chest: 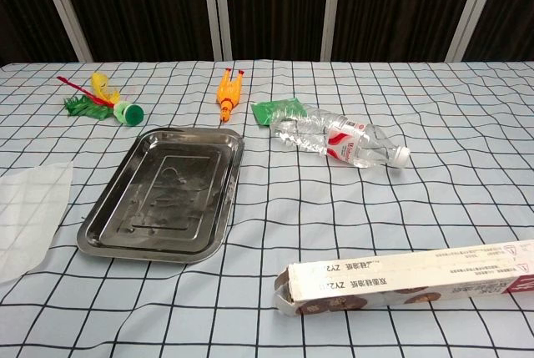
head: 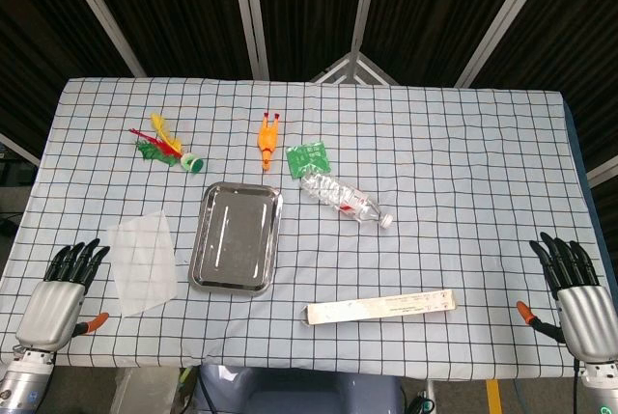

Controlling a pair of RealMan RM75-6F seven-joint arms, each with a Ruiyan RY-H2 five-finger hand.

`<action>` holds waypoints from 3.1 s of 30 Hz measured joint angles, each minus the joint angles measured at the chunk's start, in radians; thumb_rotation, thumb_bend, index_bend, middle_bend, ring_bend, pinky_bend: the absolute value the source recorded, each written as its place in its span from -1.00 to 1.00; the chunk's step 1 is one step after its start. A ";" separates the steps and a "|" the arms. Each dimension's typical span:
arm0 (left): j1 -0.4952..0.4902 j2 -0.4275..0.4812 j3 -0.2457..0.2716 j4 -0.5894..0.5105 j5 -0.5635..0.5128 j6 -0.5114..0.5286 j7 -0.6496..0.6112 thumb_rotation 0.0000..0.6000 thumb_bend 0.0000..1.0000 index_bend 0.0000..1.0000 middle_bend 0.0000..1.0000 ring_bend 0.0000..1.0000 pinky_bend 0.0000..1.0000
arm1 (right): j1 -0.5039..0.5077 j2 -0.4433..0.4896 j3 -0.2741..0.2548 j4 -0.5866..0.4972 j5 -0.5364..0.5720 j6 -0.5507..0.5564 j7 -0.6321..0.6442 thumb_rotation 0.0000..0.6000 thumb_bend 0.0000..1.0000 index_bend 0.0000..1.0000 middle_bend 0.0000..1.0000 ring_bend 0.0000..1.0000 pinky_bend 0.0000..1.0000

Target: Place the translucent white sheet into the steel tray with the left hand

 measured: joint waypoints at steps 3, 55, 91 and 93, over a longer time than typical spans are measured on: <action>0.000 -0.001 0.000 0.000 0.000 -0.001 0.003 1.00 -1.00 -1.00 -1.00 -1.00 -1.00 | 0.000 0.000 0.000 0.000 -0.001 0.001 0.000 1.00 -0.42 -1.00 -1.00 -1.00 -1.00; -0.112 -0.155 0.027 0.316 -0.023 -0.236 0.094 1.00 -0.52 -1.00 -1.00 -1.00 -1.00 | -0.001 -0.004 0.001 -0.005 0.002 0.001 -0.002 1.00 -0.42 -1.00 -1.00 -1.00 -1.00; -0.151 -0.281 -0.018 0.391 -0.071 -0.237 0.078 1.00 -0.19 -0.43 -1.00 -1.00 -1.00 | -0.001 -0.001 0.002 -0.006 0.008 -0.004 0.004 1.00 -0.42 -1.00 -1.00 -1.00 -1.00; -0.154 -0.289 -0.022 0.398 -0.072 -0.234 0.071 1.00 -0.19 -0.26 -1.00 -1.00 -1.00 | -0.001 -0.001 0.003 -0.007 0.010 -0.004 0.004 1.00 -0.42 -1.00 -1.00 -1.00 -1.00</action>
